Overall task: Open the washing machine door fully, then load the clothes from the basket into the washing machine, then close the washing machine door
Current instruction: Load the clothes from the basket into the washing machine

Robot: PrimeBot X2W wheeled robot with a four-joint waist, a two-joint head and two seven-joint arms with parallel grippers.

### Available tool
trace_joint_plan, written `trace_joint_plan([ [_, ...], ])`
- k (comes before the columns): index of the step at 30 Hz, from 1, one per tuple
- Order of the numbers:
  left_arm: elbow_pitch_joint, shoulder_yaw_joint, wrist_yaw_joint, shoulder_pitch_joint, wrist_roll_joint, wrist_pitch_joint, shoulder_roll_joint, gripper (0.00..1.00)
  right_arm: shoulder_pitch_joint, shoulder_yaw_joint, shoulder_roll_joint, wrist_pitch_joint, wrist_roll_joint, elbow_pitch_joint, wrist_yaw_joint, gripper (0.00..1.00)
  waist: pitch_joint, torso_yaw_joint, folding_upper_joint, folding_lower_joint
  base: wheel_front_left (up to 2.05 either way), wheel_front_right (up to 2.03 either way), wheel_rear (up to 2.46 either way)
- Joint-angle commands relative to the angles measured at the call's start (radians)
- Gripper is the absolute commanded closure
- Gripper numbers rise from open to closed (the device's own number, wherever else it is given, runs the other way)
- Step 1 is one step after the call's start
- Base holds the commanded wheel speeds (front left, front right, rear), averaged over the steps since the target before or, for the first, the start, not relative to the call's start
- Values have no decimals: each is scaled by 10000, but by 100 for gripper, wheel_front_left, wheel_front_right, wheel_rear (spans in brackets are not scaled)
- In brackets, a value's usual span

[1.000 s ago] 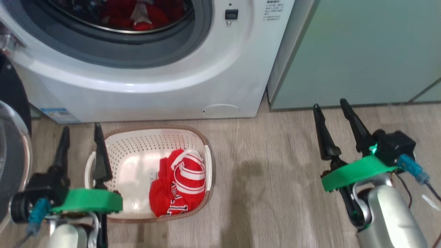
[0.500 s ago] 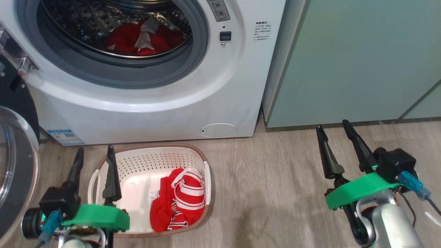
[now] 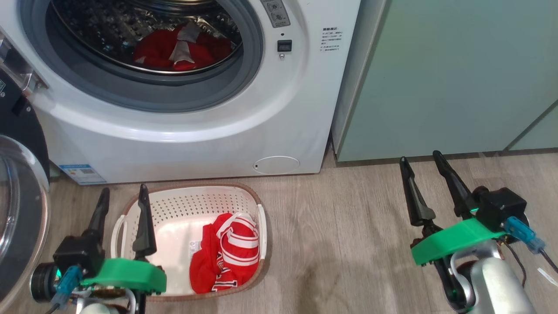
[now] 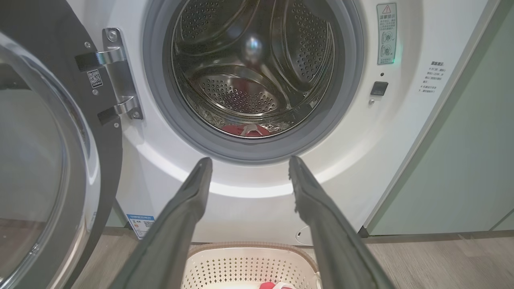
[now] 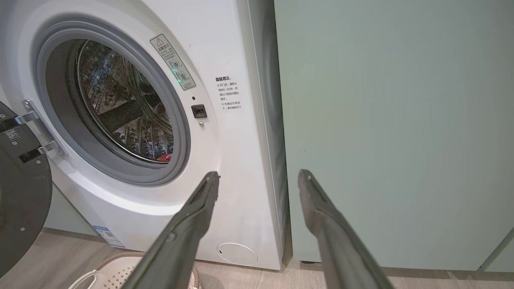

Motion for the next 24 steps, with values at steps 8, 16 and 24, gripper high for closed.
trace_joint_plan([
  [8,-234,265,108,-369,-87,-4,168,0,-236,266,30,-21,27,-316,0,0,72,5,-1,1,0,0,0],
  [16,73,86,129,-681,-54,401,243,0,-385,283,30,-57,117,-407,0,0,495,41,-1,1,0,0,0],
  [24,2394,-406,-556,-2379,-429,1174,171,0,-1095,712,30,-66,-8,-691,0,0,2037,-239,-1,1,0,0,0],
])
